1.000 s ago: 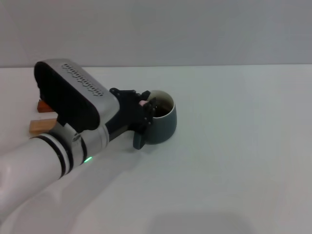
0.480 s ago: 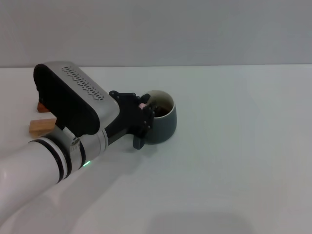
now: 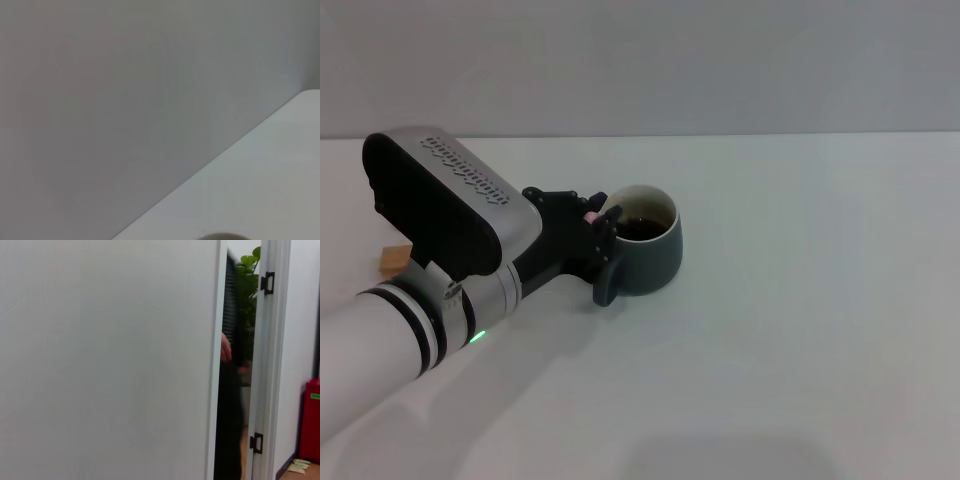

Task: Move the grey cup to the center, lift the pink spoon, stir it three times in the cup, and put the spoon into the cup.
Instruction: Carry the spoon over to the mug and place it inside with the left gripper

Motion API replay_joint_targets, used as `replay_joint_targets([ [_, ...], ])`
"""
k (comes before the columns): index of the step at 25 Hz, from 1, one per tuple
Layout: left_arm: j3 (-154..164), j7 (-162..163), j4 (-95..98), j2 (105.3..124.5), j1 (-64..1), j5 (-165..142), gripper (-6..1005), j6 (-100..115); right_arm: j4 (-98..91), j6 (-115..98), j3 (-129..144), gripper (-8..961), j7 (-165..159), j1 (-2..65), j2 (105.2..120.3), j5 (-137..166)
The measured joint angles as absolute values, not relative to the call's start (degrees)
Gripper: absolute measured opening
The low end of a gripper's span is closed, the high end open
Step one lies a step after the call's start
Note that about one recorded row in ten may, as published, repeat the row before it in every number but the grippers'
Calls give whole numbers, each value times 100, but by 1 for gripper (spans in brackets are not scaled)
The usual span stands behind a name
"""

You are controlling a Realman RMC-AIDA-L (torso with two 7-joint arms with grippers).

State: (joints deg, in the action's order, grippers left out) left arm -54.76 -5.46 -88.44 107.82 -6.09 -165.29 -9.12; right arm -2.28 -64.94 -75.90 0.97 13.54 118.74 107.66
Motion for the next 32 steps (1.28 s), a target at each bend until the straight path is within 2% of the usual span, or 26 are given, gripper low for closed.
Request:
replay_joint_targets([
  [8, -5547, -546, -8801, 10794, -683, -16533, 146, -915, -228, -6494, -7593, -2, 97, 1344, 11874, 10766],
  [19, -5499, -610, -8626, 10904, -993, -16518, 146, -914, -231, -6495, -7594, -2, 97, 1350, 11874, 10765],
  [32, -5335, -676, -8888, 10867, -779, -16518, 147, -1049, -226, -6495, -7594, -2, 96, 1345, 11874, 10765],
])
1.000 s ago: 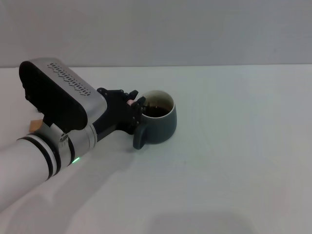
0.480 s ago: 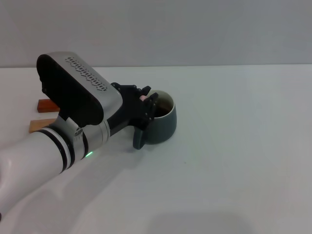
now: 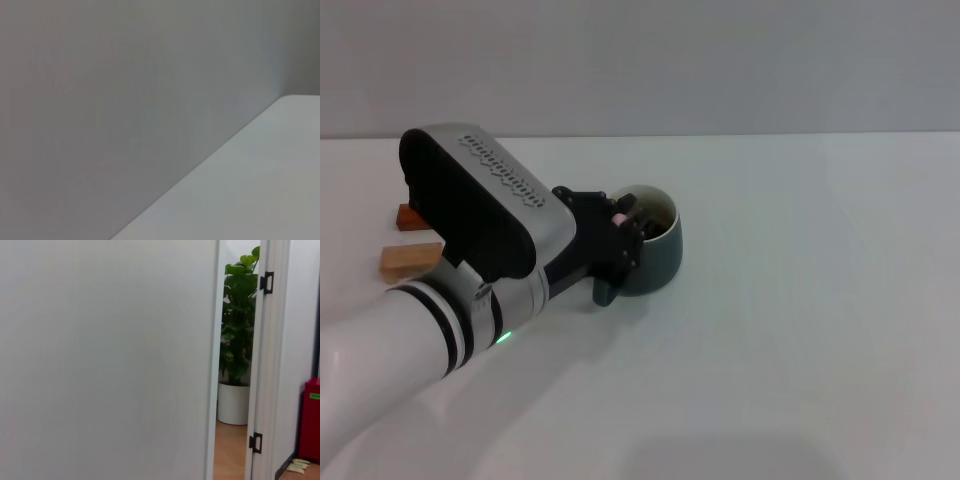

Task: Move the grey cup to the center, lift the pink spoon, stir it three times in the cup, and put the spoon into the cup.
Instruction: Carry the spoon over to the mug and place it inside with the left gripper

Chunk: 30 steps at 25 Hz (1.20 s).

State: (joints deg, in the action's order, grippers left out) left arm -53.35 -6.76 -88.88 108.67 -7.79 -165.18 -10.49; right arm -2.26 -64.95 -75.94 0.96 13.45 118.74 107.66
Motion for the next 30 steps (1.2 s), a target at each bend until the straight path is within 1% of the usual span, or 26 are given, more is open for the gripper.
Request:
replay_joint_targets([
  [5, -5398, -897, -8988, 10912, -590, -16512, 147, -1160, -216, -6495, -7578, -2, 96, 1358, 11876, 10766],
  [10, -5507, -909, -8971, 10914, -569, -16510, 147, -1200, -210, -6495, -7560, -2, 96, 1361, 11880, 10766],
  [24, -5645, -982, -8846, 10997, -805, -16505, 147, -1393, -219, -6494, -7538, -1, 93, 1349, 11883, 10766],
  [27, -5715, -1283, -8873, 11198, -759, -16506, 147, -1442, -219, -6490, -7531, -1, 92, 1353, 11882, 10765],
  [28, -5715, -1283, -8873, 11198, -759, -16506, 147, -1442, -219, -6490, -7531, -1, 92, 1353, 11882, 10765],
  [29, -5772, -1415, -8874, 11300, -734, -16506, 147, -1438, -220, -6489, -7531, -1, 91, 1353, 11880, 10766],
  [30, -5800, -1458, -8873, 11360, -735, -16506, 147, -1414, -220, -6488, -7531, -1, 91, 1353, 11879, 10765],
])
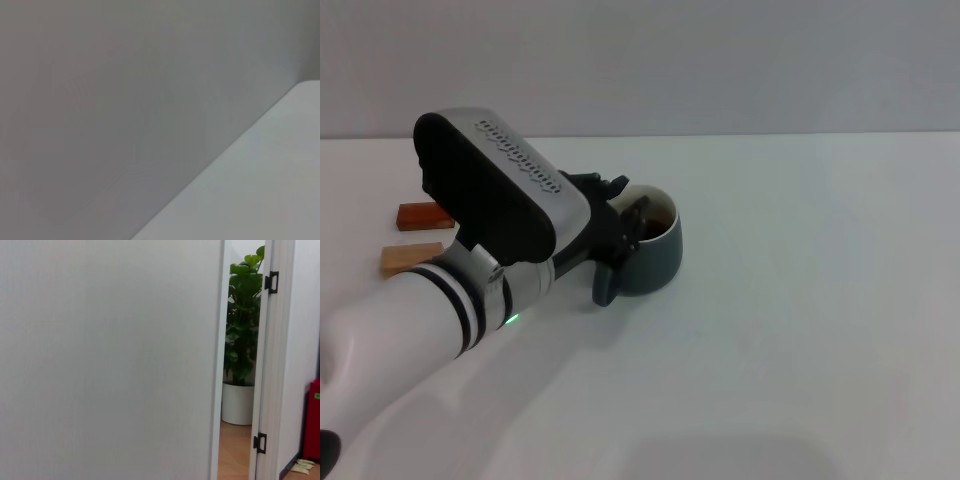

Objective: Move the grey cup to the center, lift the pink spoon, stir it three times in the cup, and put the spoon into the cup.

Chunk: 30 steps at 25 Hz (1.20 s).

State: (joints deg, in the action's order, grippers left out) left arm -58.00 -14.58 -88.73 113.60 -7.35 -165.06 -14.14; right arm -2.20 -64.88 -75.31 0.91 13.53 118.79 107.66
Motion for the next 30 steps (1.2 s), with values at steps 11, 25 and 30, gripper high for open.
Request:
replay_joint_targets([
  [11, -6193, -1116, -8009, 11814, -203, -16490, 384, 2107, -222, -6488, -7532, -1, 83, 1317, 11874, 10766],
  [25, -7977, 352, -3438, 11831, -803, -15390, 638, 6641, -153, -6934, -7504, -1, 50, 1356, 11899, 10969],
  [30, -8224, 421, -2392, 11832, -998, -15092, 792, 7007, 70, -7167, -7447, -1, 69, 1361, 11900, 11177],
])
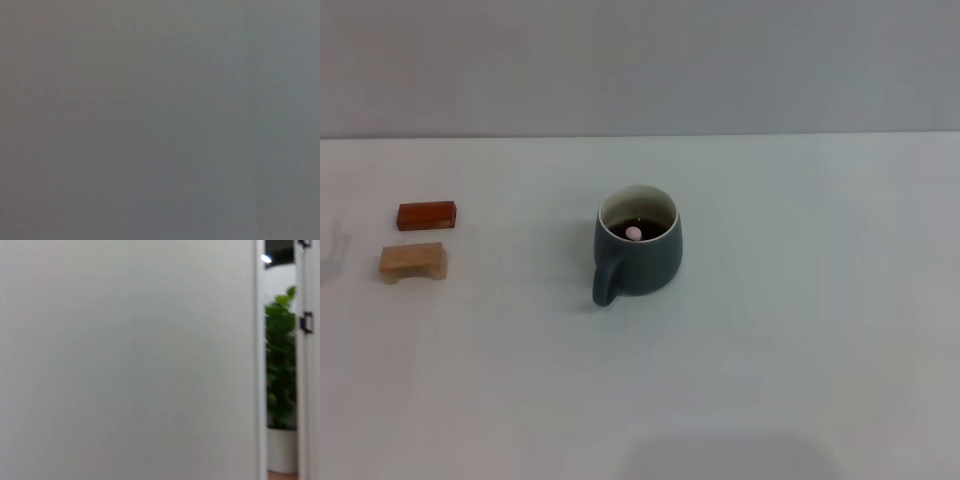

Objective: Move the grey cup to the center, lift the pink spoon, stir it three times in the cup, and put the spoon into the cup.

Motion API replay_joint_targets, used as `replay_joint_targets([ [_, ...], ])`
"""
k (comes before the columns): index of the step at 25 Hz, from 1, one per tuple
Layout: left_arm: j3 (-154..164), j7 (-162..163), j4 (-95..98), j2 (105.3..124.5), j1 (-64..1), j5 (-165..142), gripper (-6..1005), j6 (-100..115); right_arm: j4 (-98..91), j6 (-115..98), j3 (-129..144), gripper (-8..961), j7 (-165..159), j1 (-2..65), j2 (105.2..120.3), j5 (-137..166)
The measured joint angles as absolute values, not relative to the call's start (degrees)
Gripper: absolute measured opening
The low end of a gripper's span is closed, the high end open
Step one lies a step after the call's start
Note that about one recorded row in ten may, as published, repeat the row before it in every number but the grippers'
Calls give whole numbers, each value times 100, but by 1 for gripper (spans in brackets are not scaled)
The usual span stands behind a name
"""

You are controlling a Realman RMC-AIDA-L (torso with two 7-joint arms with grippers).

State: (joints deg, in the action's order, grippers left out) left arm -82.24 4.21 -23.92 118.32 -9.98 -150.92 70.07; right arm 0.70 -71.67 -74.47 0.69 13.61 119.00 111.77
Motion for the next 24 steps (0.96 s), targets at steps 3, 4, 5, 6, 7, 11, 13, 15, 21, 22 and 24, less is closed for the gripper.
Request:
replay_joint_targets([
  [3, -8335, 423, -1981, 11848, -1046, -14880, 821, 7027, 180, -7393, -7273, -1, 73, 1362, 11900, 11234],
  [4, -8342, 425, -1928, 11851, -1047, -14838, 821, 7028, 217, -7485, -7185, -1, 74, 1362, 11902, 11237],
  [5, -8346, 427, -1849, 11854, -1046, -14774, 821, 7027, 246, -7602, -7057, -1, 75, 1362, 11904, 11238],
  [6, -8341, 430, -1784, 11858, -1040, -14717, 821, 7017, 277, -7713, -6924, -1, 77, 1362, 11906, 11239],
  [7, -8303, 433, -1733, 11858, -1031, -14693, 821, 7005, 300, -7922, -6652, -1, 79, 1362, 11911, 11241],
  [11, -8159, 437, -1691, 11869, -1017, -14685, 821, 7005, 305, -8179, -6330, -1, 80, 1362, 11918, 11241],
  [13, -8064, 438, -1657, 11877, -1021, -14682, 821, 7005, 309, -8247, -6217, -1, 82, 1362, 11923, 11242],
  [15, -7984, 438, -1642, 11883, -1027, -14680, 821, 7005, 312, -8260, -6188, -1, 83, 1362, 11926, 11241],
  [21, -7902, 424, -1634, 11882, -1028, -14677, 821, 7005, 317, -8264, -6183, -1, 86, 1365, 11927, 11242],
  [22, -7895, 419, -1634, 11882, -1028, -14677, 821, 7005, 317, -8265, -6182, -1, 87, 1373, 11927, 11241],
  [24, -7865, 415, -1632, 11882, -1019, -14677, 821, 7011, 317, -8266, -6181, -1, 87, 1377, 11927, 11241],
])
